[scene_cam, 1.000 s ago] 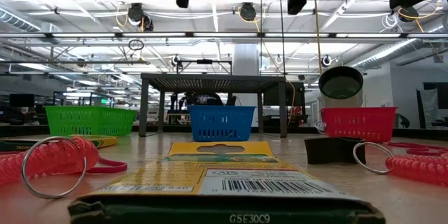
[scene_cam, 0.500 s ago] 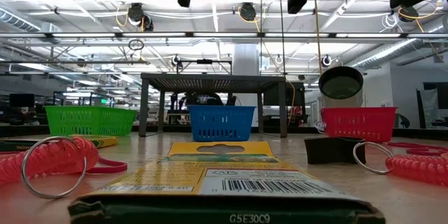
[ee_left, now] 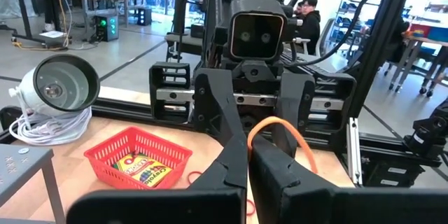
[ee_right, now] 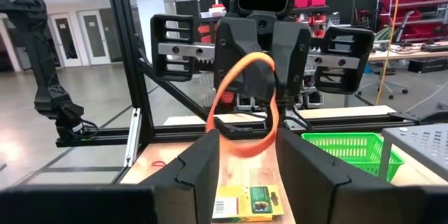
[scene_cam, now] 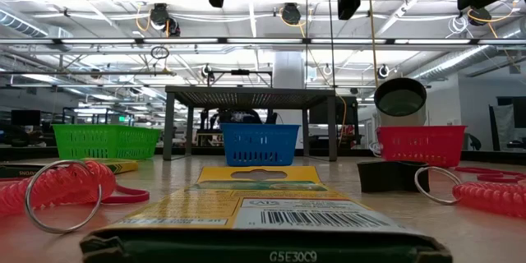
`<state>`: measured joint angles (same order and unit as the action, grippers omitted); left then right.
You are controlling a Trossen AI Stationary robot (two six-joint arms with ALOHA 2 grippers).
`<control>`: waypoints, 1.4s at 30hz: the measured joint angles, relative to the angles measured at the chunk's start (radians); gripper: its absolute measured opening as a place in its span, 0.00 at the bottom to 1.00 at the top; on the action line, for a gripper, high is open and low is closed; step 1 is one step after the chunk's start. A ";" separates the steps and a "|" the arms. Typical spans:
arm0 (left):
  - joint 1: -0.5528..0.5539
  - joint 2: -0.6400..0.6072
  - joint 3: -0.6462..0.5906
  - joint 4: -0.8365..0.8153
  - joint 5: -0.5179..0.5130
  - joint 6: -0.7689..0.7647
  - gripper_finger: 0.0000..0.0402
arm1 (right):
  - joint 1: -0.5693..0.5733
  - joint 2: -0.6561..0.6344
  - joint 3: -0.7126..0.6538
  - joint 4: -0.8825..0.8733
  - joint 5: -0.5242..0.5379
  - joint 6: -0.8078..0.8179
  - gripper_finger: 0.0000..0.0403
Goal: Pick & Place Office Desk Supplies
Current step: Put the orange rubber band into the blue bin
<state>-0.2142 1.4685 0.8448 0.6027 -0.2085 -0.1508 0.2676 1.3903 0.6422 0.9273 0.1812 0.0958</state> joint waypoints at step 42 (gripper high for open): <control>0.035 -0.001 0.000 0.044 0.085 0.013 0.01 | -0.032 0.000 0.000 -0.005 0.032 0.259 0.32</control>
<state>-0.1787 1.4677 0.8452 0.6472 -0.1234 -0.1375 0.2352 1.3903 0.6422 0.9221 0.2134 0.3552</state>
